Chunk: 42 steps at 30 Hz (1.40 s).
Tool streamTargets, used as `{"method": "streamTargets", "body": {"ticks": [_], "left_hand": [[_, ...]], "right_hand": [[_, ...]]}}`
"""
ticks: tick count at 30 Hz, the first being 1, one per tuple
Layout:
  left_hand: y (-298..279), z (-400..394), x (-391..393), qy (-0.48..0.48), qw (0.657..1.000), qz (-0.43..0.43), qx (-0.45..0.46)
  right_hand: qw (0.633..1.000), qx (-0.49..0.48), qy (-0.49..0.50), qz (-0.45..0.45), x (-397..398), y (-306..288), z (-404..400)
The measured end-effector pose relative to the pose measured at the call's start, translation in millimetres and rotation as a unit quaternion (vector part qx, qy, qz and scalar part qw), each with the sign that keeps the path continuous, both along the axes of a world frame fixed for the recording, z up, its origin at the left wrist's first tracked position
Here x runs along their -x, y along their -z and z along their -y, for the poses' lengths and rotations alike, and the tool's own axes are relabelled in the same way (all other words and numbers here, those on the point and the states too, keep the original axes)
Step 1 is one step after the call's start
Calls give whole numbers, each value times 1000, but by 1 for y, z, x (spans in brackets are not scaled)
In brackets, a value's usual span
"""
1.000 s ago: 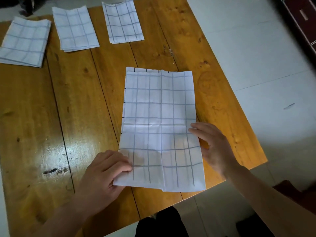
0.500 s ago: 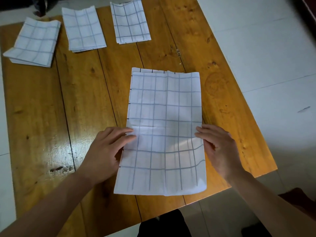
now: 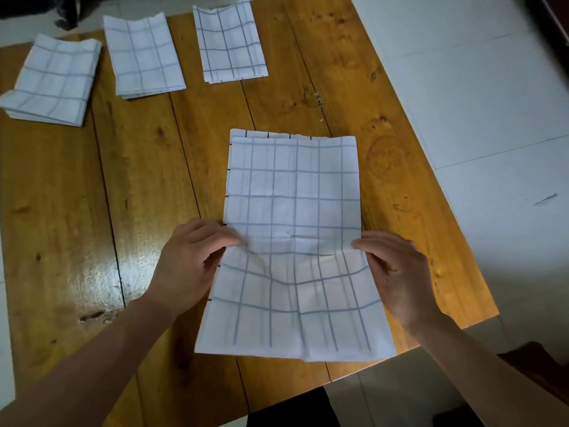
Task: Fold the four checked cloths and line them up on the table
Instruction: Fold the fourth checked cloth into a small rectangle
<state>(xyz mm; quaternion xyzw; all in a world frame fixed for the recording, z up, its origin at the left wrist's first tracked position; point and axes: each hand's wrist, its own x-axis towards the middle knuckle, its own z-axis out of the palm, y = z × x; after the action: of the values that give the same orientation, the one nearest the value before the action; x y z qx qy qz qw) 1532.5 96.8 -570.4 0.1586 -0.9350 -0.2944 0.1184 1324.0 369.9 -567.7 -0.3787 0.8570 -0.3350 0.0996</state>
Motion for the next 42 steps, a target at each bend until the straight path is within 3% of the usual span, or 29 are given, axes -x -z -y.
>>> {"method": "streamTargets", "body": {"ticks": [4, 8, 11, 18, 24, 36, 42], "left_hand": [[-5, 6, 7, -8, 998, -18, -54], [-10, 8, 15, -78, 992, 31, -95], [-14, 6, 23, -127, 987, 32, -96], [-15, 7, 43, -213, 962, 68, -156], [-11, 4, 53, -253, 953, 84, -142], [-12, -1, 56, -284, 949, 78, -112], [-6, -2, 52, -235, 969, 59, -52]], "right_hand": [[999, -1, 14, 50, 10, 0, 2], [986, 14, 83, 145, 15, -2, 11], [986, -73, 118, 95, 17, -7, 23], [983, -82, 155, 57, 18, -10, 38], [977, -93, 178, 69, 19, -9, 47], [971, -117, 198, 62, 25, -9, 59], [980, -87, 180, 24, 25, -7, 62]]}}
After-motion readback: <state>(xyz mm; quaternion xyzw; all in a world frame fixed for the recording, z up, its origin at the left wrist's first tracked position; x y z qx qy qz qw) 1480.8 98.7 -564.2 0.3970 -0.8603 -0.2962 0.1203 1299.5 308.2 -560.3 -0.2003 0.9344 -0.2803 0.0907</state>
